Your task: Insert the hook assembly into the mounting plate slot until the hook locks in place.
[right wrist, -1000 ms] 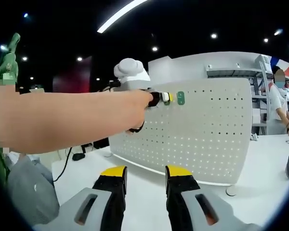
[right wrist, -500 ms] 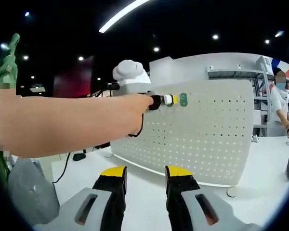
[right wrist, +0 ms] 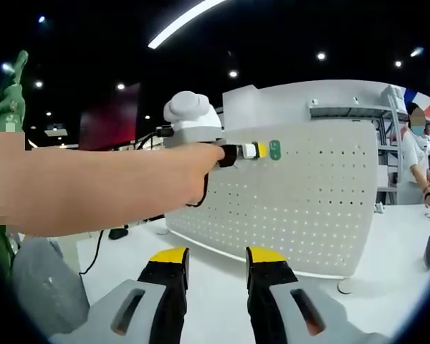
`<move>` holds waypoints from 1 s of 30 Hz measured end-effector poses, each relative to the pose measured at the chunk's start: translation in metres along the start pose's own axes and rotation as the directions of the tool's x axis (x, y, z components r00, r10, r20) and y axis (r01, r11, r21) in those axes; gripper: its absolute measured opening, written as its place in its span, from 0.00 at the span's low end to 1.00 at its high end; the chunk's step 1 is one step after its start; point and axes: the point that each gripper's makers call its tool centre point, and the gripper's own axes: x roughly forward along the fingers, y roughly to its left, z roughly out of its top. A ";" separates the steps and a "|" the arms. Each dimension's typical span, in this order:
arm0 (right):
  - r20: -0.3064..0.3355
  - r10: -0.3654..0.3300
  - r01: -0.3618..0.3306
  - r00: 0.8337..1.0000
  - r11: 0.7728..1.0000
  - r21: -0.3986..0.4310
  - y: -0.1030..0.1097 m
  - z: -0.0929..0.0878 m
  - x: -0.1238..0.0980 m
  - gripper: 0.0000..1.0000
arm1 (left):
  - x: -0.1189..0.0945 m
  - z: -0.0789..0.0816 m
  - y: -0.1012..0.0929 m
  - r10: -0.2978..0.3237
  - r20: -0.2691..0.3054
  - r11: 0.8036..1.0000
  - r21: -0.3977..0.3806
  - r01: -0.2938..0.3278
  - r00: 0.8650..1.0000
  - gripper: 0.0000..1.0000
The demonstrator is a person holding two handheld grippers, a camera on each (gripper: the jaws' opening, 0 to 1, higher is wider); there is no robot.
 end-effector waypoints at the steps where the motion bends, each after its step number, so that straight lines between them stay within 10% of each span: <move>1: 0.000 0.001 -0.001 1.000 1.000 -0.002 0.001 0.000 0.000 0.31 | -0.001 -0.001 0.000 -0.002 -0.002 1.000 0.000 0.002 1.000 0.47; 30: 0.017 0.003 -0.003 1.000 1.000 -0.019 0.022 0.009 0.003 0.31 | -0.049 -0.016 0.014 -0.163 -0.027 0.986 0.023 0.164 0.986 0.51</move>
